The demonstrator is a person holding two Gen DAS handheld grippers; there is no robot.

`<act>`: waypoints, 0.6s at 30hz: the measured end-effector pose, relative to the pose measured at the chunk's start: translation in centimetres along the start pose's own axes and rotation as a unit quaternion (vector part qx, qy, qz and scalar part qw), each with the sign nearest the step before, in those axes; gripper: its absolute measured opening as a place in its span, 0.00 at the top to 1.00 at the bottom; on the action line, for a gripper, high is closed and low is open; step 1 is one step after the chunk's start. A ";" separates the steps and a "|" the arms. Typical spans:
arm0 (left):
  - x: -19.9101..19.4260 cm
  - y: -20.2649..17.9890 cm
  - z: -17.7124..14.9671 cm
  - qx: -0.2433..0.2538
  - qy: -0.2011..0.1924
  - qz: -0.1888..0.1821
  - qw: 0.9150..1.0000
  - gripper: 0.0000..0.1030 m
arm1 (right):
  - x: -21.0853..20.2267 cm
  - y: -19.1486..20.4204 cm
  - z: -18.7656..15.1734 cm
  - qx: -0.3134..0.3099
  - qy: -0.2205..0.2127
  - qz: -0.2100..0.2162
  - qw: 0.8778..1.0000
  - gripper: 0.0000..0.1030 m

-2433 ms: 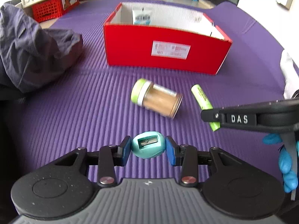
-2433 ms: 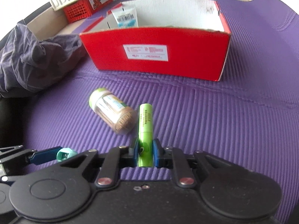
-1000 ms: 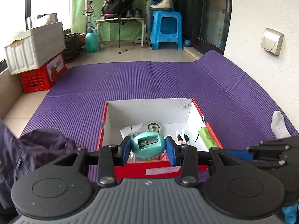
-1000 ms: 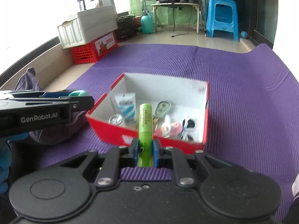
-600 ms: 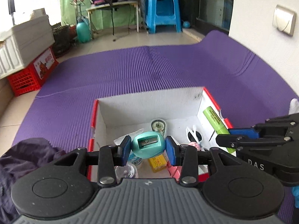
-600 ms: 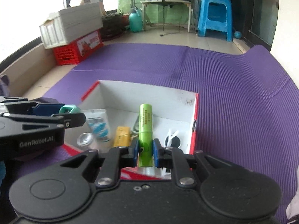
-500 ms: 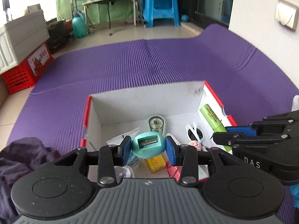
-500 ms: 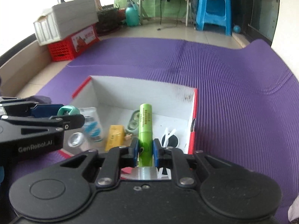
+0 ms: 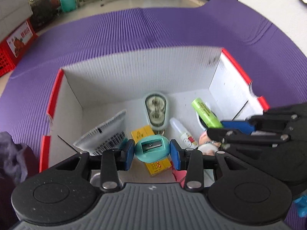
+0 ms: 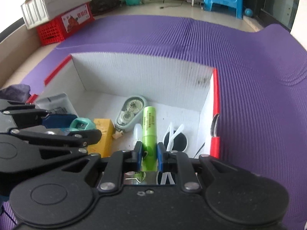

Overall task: Organize rigid objects
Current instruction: 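Open left tool to drop the sharpener while right tool releases the highlighter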

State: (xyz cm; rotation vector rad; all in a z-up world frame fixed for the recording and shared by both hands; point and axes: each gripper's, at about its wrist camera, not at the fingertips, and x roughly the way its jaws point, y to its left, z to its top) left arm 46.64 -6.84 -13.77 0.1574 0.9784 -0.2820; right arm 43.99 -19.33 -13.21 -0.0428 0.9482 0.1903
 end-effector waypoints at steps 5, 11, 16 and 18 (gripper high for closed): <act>1.3 0.4 -0.3 -0.010 0.020 -0.006 1.000 0.62 | 0.8 0.5 0.1 -0.013 0.006 -0.004 1.000 0.86; 1.9 0.9 -0.6 -0.025 0.036 -0.010 0.999 0.62 | 0.6 0.6 0.1 -0.007 0.003 0.001 1.000 0.77; 1.4 1.2 -0.6 -0.037 0.035 -0.011 0.999 0.61 | -0.5 0.1 -0.2 0.003 -0.009 0.007 1.000 0.76; 1.2 1.4 -0.6 -0.044 0.034 -0.011 0.998 0.61 | -1.2 -0.2 -0.3 0.011 -0.016 0.017 1.000 0.73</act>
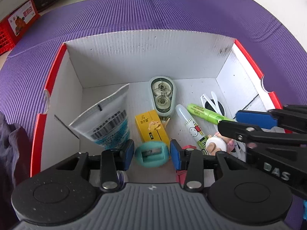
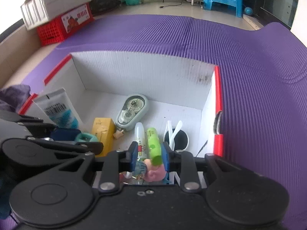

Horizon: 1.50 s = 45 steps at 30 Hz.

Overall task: Organize rigid objects
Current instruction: 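Open left tool to drop the sharpener while right tool releases the highlighter, then lift both tools out of the box and back toward the remaining items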

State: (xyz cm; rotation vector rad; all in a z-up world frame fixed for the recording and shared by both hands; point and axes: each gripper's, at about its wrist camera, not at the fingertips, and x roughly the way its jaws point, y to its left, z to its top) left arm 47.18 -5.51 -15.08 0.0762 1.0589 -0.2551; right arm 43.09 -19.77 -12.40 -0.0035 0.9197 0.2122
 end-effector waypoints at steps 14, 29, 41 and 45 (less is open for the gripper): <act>-5.2 -0.1 -2.2 -0.018 -0.031 -0.010 0.999 0.61 | -5.1 -0.4 -2.3 0.018 -0.026 0.025 0.999 0.61; -12.5 -1.2 -6.1 -0.008 -0.077 0.006 0.997 0.61 | -11.2 2.0 -5.0 0.007 -0.052 0.048 0.998 0.58; -16.6 -2.2 -9.3 0.001 -0.106 0.009 0.994 0.60 | -15.3 3.2 -7.5 -0.001 -0.072 0.059 0.996 0.56; -17.8 -2.7 -10.5 0.004 -0.115 0.004 0.993 0.36 | -16.3 3.4 -8.5 -0.004 -0.075 0.060 0.995 0.50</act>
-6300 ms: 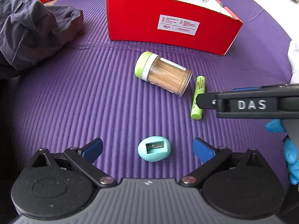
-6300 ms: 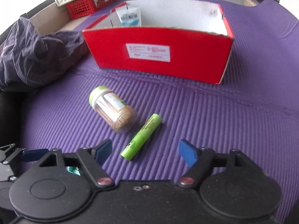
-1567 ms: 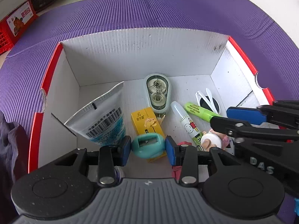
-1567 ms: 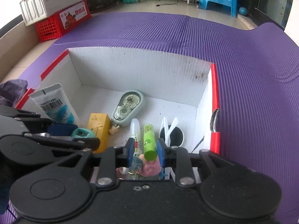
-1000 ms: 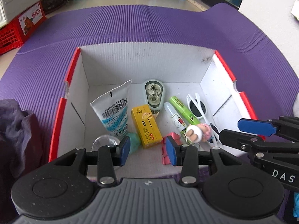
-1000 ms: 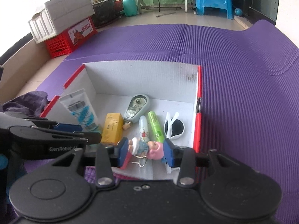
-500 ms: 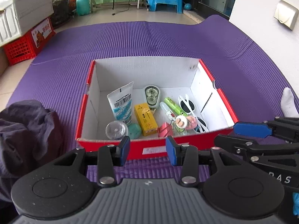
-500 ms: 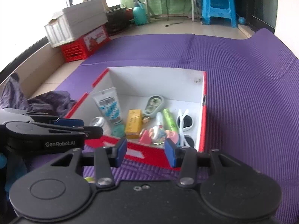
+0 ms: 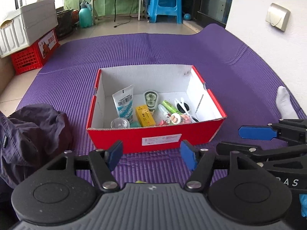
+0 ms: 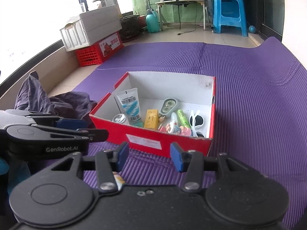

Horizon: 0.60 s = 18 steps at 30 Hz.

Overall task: Organize rigid objects
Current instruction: 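Lift both tools out of the box and back toward the remaining items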

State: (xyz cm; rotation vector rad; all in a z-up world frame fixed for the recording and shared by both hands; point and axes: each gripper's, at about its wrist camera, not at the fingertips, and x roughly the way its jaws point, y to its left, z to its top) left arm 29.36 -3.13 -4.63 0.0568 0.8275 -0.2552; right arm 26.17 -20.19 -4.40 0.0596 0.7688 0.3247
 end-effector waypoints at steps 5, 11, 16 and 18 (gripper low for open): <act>-1.6 -0.2 -1.1 -0.003 -0.005 -0.007 1.000 0.36 | -1.5 0.4 -1.3 0.000 -0.004 0.004 1.000 0.38; -3.4 0.1 -3.1 -0.024 -0.006 -0.005 1.000 0.26 | -3.0 0.9 -2.9 0.005 -0.008 0.010 1.000 0.26; -4.7 0.1 -4.6 -0.026 -0.007 0.000 1.000 0.16 | -4.1 1.1 -4.1 0.019 -0.014 0.018 1.000 0.12; -5.3 0.0 -5.1 -0.026 -0.009 0.000 1.000 0.14 | -4.5 1.2 -4.6 0.022 -0.018 0.022 0.999 0.06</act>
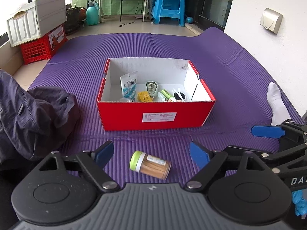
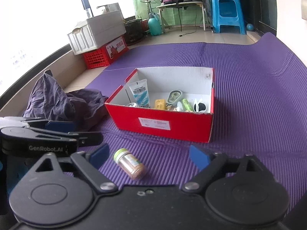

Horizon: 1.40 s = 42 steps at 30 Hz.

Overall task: Organize rigid objects
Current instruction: 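Lift both tools out of the box and back toward the remaining items, then grasp the red parrot keychain with left tool while right tool grasps the toothpick jar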

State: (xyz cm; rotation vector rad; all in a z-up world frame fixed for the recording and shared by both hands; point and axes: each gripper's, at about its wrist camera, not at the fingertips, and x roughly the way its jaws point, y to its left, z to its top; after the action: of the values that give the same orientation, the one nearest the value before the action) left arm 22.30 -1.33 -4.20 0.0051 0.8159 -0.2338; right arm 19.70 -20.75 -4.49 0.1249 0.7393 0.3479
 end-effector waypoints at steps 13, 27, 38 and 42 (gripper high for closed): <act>-2.9 0.8 -3.8 -0.047 -0.018 0.028 0.998 0.00 | -1.6 0.8 -2.2 -0.014 -0.013 0.006 1.000 0.00; -0.7 -0.6 -11.5 -0.074 0.071 0.041 0.994 0.00 | 0.7 2.2 -3.5 -0.059 0.032 -0.004 0.998 0.00; 2.8 -0.6 -15.6 -0.097 0.146 0.042 0.984 0.00 | 6.2 5.3 -3.7 -0.133 0.091 -0.029 0.986 0.06; 3.7 -0.6 -16.4 -0.106 0.164 0.030 0.980 0.00 | 8.4 5.8 -3.5 -0.152 0.113 -0.029 0.982 0.09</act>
State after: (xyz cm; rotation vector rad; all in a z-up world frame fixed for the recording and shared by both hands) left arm 12.75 -1.12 -18.08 -0.1340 1.1639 -0.0877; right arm 21.53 -12.34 -11.09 -0.2274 0.9023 0.4195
